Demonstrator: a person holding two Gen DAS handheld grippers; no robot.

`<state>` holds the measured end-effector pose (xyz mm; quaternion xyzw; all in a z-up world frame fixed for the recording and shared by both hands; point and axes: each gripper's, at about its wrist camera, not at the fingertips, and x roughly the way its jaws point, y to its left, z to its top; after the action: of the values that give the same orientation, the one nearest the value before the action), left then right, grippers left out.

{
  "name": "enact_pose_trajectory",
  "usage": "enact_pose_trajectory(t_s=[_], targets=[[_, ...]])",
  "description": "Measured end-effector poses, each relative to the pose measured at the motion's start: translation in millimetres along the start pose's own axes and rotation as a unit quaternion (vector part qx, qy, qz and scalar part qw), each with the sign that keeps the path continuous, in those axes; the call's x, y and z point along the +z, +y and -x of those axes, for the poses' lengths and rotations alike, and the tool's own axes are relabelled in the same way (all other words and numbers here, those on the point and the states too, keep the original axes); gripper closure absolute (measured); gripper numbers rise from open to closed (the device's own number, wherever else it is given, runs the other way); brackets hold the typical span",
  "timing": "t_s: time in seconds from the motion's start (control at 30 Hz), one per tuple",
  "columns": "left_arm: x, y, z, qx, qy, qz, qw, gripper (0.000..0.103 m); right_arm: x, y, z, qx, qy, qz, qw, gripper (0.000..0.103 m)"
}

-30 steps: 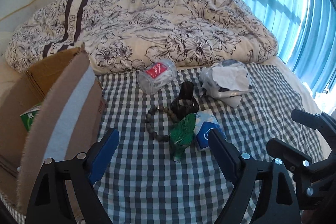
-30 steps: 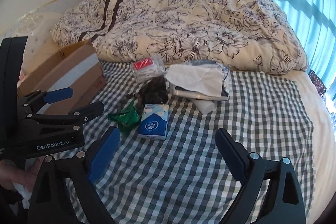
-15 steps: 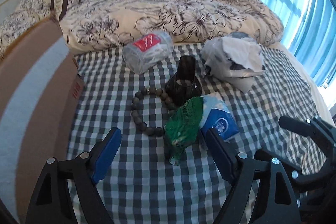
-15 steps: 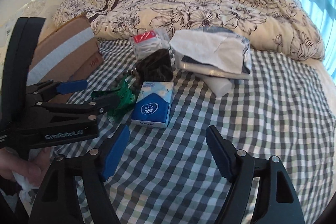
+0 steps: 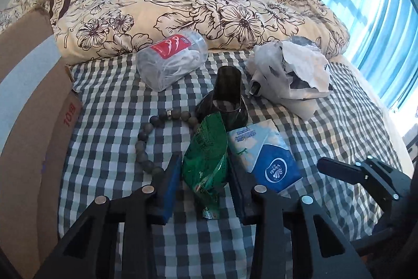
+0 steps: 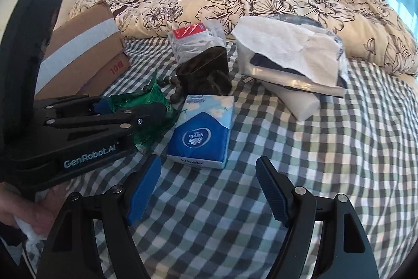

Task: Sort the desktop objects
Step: 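Grasp the green packet with the left tool while the right tool grasps the blue Vinda tissue pack, then carry the green packet and tissue pack with both tools over the cardboard box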

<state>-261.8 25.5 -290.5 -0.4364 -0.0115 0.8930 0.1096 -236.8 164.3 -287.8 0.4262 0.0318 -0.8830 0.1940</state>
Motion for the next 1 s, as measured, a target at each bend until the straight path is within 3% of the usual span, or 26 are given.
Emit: enact_pose_trajectory(t_s=[0.1,0.53,0.57,0.63,0.77,1.0], targets=[[0.0,8.7,4.3,-0.007,-0.003,0.015,0.9999,0.077,3.2,3.5,-5.7,0.001,0.0,0.003,1.0,0.028],[-6.0,31.2,19.5,-0.013,-0.001,0.04,0.9991,0.077,12.5,17.5,-31.3,-0.018,0.014,0.005,1.0,0.028],[-6.3,31.0,21.3,-0.011,-0.003,0.039,0.9992,0.077,12.6,15.8,-30.9,-0.022,0.014,-0.001,1.0,0.031],[-6.6,30.4,25.7,-0.006,-0.006,0.035,0.9994,0.077,11.9,12.0,-29.1,-0.041,0.018,-0.009,0.999,0.049],[-5.6,31.0,31.8,-0.002,-0.007,0.037,0.9993,0.077,9.6,2.9,-20.7,-0.022,0.023,-0.031,0.999,0.05],[-4.7,24.7,50.9,0.011,-0.017,0.035,0.9992,0.077,3.8,-7.9,6.2,-0.029,0.019,-0.054,0.998,0.05]])
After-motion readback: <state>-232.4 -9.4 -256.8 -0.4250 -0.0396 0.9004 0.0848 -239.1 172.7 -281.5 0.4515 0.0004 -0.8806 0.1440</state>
